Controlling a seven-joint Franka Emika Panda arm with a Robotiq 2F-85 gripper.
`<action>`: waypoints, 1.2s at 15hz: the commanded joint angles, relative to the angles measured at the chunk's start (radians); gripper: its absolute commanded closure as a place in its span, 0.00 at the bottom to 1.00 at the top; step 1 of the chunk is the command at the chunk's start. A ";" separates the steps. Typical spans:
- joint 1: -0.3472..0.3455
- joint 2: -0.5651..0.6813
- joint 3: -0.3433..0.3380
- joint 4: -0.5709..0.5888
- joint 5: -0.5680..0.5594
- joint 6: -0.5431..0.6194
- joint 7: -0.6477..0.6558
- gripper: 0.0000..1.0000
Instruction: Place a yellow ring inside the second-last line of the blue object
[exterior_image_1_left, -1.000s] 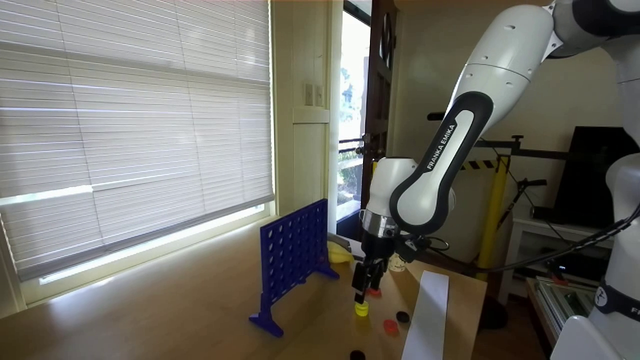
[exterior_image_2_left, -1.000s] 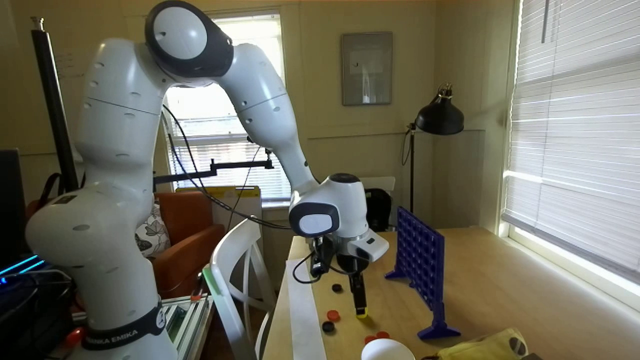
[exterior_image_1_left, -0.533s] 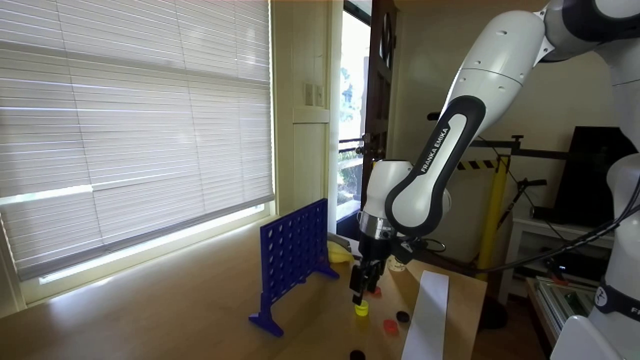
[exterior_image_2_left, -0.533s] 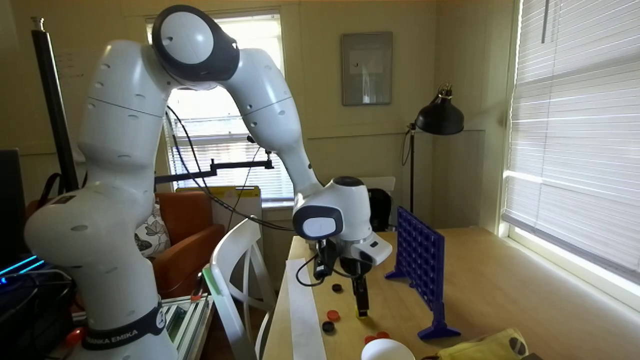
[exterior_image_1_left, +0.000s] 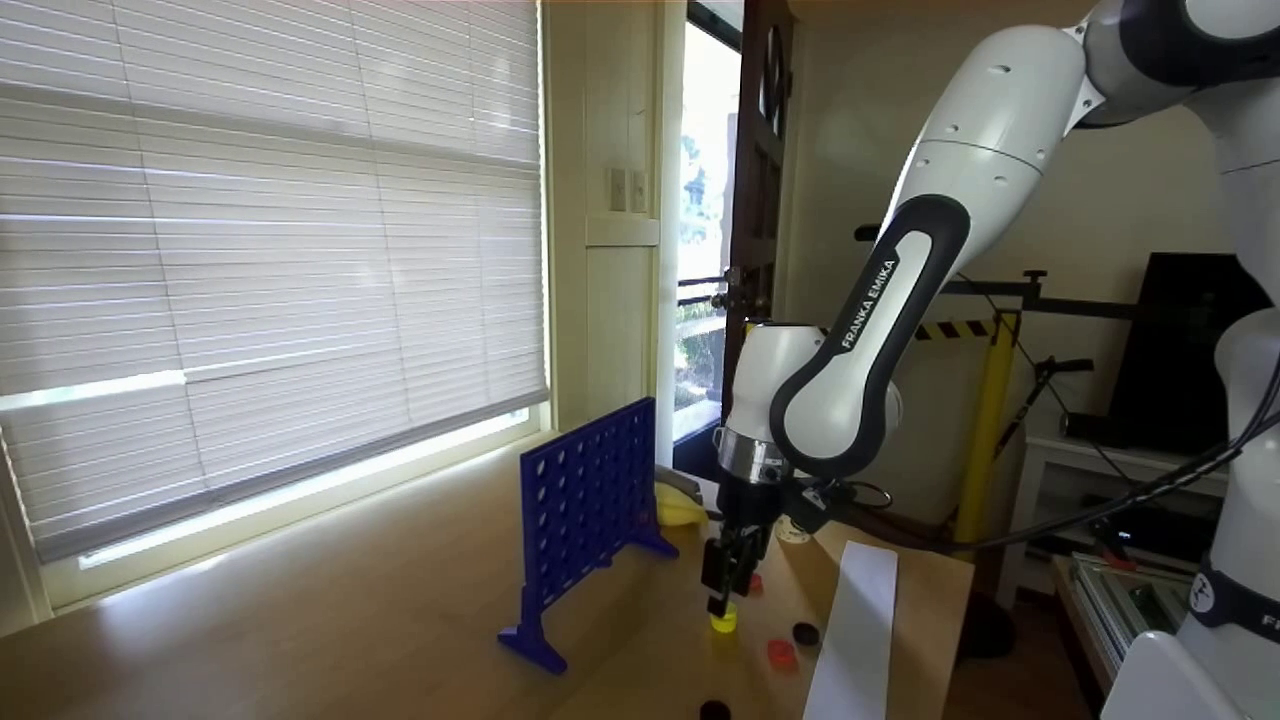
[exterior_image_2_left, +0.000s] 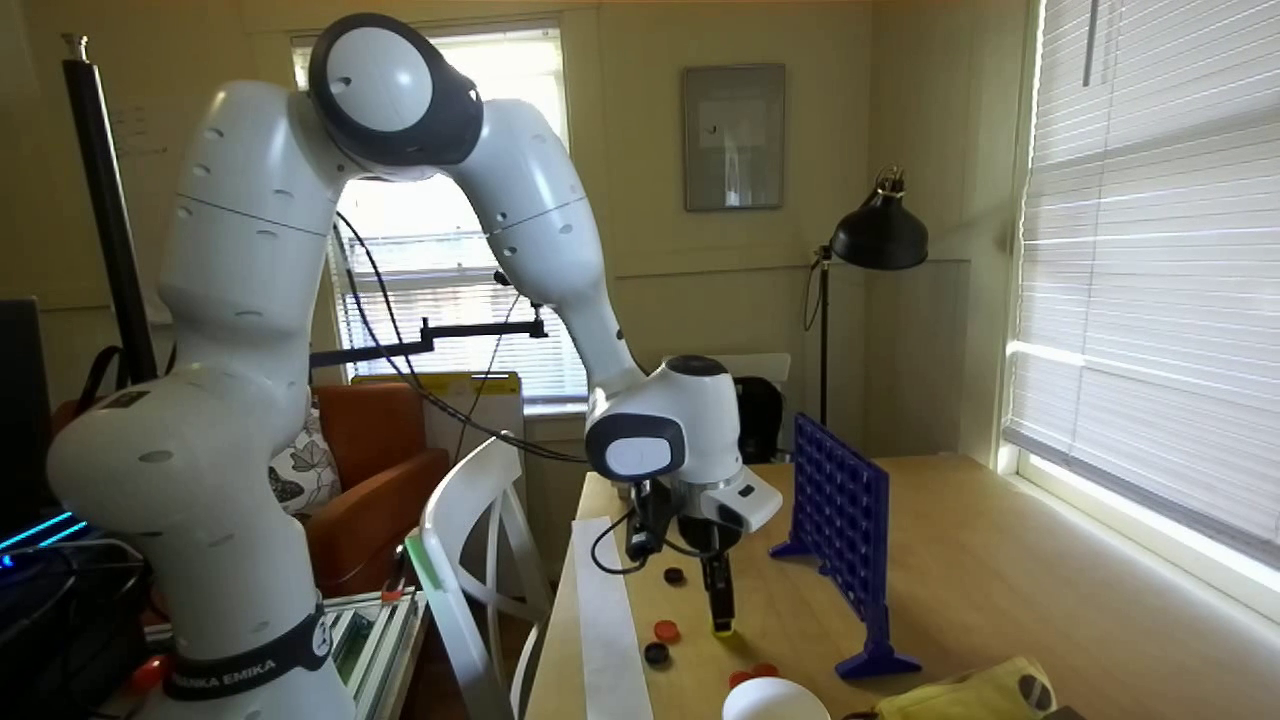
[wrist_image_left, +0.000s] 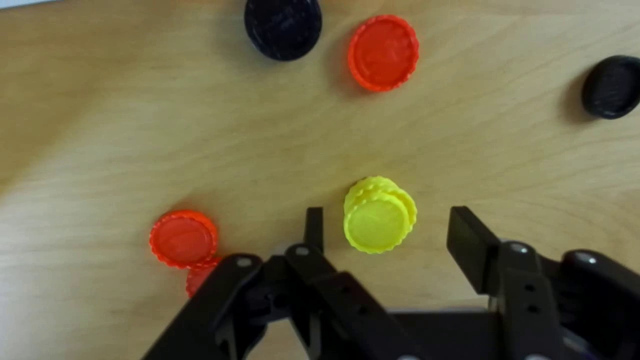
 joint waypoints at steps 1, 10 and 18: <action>-0.010 0.023 0.006 0.010 -0.015 0.025 0.026 0.39; -0.014 0.034 0.008 0.007 -0.017 0.047 0.027 0.53; -0.013 0.043 0.003 0.004 -0.024 0.076 0.026 0.88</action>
